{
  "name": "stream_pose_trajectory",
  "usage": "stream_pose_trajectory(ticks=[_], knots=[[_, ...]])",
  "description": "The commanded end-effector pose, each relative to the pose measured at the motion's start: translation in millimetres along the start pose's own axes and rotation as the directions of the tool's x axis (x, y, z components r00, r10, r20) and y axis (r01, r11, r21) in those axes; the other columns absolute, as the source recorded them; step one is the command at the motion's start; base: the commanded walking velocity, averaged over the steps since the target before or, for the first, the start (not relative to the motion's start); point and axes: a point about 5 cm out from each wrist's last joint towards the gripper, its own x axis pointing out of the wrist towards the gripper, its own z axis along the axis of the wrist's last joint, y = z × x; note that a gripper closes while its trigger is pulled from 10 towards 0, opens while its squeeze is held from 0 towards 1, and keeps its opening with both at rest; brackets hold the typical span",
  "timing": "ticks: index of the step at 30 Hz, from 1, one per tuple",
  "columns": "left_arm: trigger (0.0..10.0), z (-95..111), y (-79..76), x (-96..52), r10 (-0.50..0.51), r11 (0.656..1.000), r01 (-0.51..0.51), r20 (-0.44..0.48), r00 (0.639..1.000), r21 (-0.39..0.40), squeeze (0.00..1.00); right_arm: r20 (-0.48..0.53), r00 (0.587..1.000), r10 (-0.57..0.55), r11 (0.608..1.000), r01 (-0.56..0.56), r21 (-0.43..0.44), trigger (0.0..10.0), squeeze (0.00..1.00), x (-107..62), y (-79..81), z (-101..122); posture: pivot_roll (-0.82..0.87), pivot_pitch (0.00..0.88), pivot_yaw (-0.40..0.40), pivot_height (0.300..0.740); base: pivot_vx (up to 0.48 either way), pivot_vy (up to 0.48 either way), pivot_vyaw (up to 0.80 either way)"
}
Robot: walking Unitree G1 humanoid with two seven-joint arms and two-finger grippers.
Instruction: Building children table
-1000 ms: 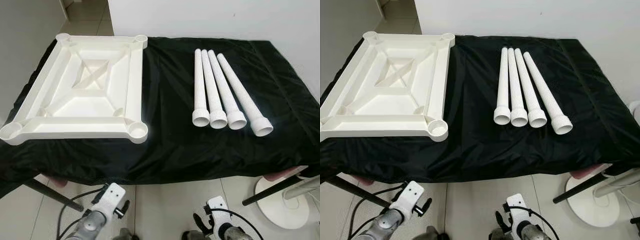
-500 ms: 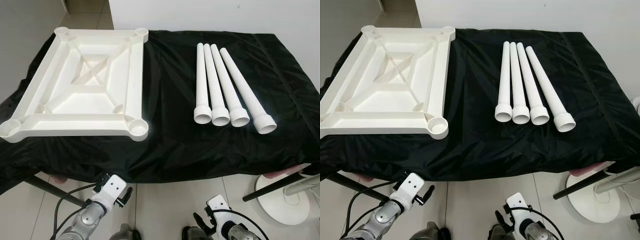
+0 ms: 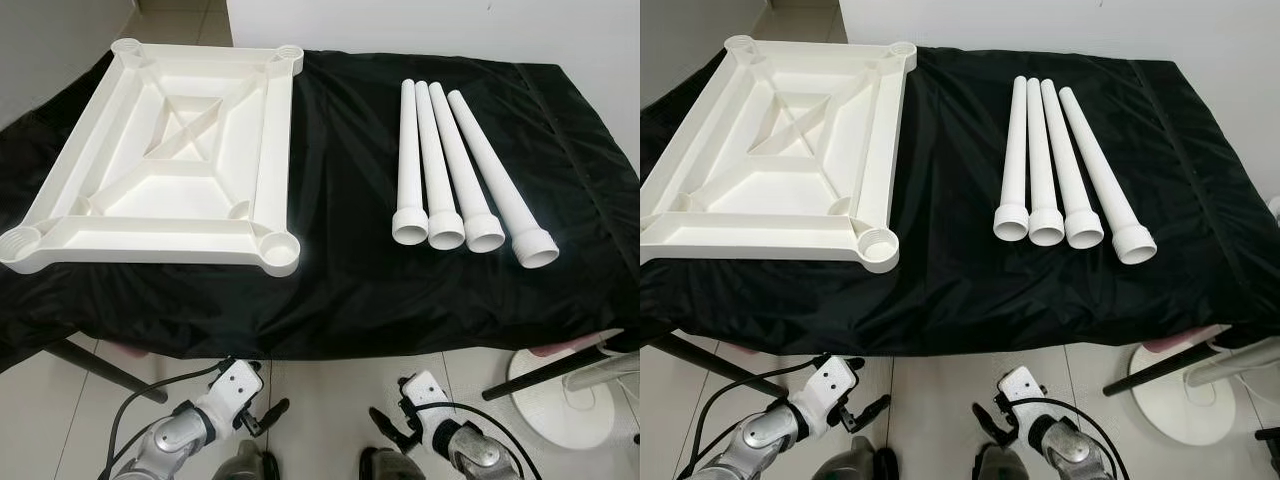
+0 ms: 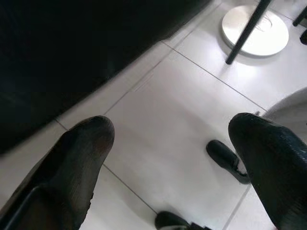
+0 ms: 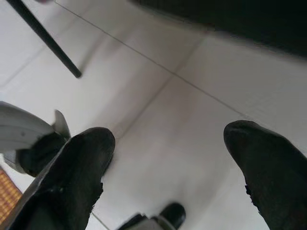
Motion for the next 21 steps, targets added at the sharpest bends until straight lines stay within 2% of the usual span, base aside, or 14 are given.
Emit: stream_pose_trajectory(ticks=[1, 4, 5, 8, 11, 15, 16, 17, 19, 20, 21], knots=[[10.0, -4, -12.3, -5.7, -0.152, 0.988, 0.152, -0.002, 0.988, 0.009, 0.0, 0.016, 0.999, 0.028, 1.0, -0.028, 0.002, 10.0, 0.0, -1.8, 3.5, 0, -0.04, 0.152, 0.038, 0.74, 0.0, 0.0, 0.0], [10.0, -3, -14.7, -9.7, -0.207, 0.978, 0.207, 0.004, 0.978, 0.029, 0.0, 0.059, 0.996, 0.064, 0.998, -0.063, -0.009, 10.0, 0.0, -1.6, 2.1, 7, -0.04, 0.154, 0.045, 0.74, 0.0, 0.0, 0.0], [10.0, 2, -12.3, -15.1, -0.265, 0.964, 0.264, 0.018, 0.964, 0.036, 0.0, 0.105, 0.988, 0.114, 0.993, -0.115, 0.002, 10.0, 0.0, -3.8, 0.0, 14, -0.04, 0.161, 0.048, 0.74, 0.0, 0.0, 0.0], [10.0, 4, -11.1, -16.7, -0.28, 0.96, 0.279, 0.024, 0.96, 0.037, 0.0, 0.119, 0.985, 0.129, 0.991, -0.13, 0.005, 10.0, 0.0, -4.7, -0.6, 16, -0.04, 0.161, 0.048, 0.74, 0.0, 0.0, 0.0], [10.0, 10, -10.2, -23.4, -0.338, 0.941, 0.337, 0.019, 0.941, 0.045, 0.0, 0.168, 0.97, 0.174, 0.983, -0.18, 0.021, 10.0, 0.0, -9.4, -1.4, 24, -0.04, 0.169, 0.048, 0.74, 0.0, 0.0, 0.0], [10.0, 18, -12.8, -34.9, -0.406, 0.912, 0.404, 0.018, 0.914, 0.074, 0.0, 0.203, 0.944, 0.262, 0.964, -0.267, -0.003, 10.0, 0.0, -18.3, 2.3, 33, -0.04, 0.18, 0.051, 0.74, 0.0, 0.0, 0.0], [10.0, 24, -15.0, -41.3, -0.45, 0.89, 0.448, 0.011, 0.893, 0.084, 0.0, 0.212, 0.926, 0.314, 0.948, -0.317, -0.02, 10.0, 0.0, -24.3, 4.0, 38, -0.04, 0.186, 0.053, 0.74, 0.0, 0.0, 0.0], [10.0, 24, -15.0, -41.3, -0.45, 0.89, 0.448, 0.011, 0.893, 0.084, 0.0, 0.212, 0.926, 0.314, 0.948, -0.317, -0.02, 10.0, 0.0, -24.3, 4.0, 38, -0.04, 0.186, 0.053, 0.74, 0.0, 0.0, 0.0], [10.0, 36, -20.8, -57.6, -0.549, 0.831, 0.548, -0.021, 0.836, 0.094, 0.0, 0.216, 0.883, 0.417, 0.908, -0.414, -0.061, 10.0, 0.0, -38.5, 6.2, 50, -0.04, 0.203, 0.056, 0.74, 0.0, 0.0, 0.0], [10.0, 36, -20.8, -57.6, -0.549, 0.831, 0.548, -0.021, 0.836, 0.094, 0.0, 0.216, 0.883, 0.417, 0.908, -0.414, -0.061, 10.0, 0.0, -38.5, 6.2, 50, -0.04, 0.203, 0.056, 0.74, 0.0, 0.0, 0.0], [10.0, 41, -23.3, -62.9, -0.578, 0.81, 0.578, -0.031, 0.816, 0.098, 0.0, 0.215, 0.868, 0.449, 0.893, -0.444, -0.074, 10.0, 0.0, -43.1, 7.3, 54, -0.04, 0.203, 0.056, 0.74, 0.0, 0.0, 0.0]])
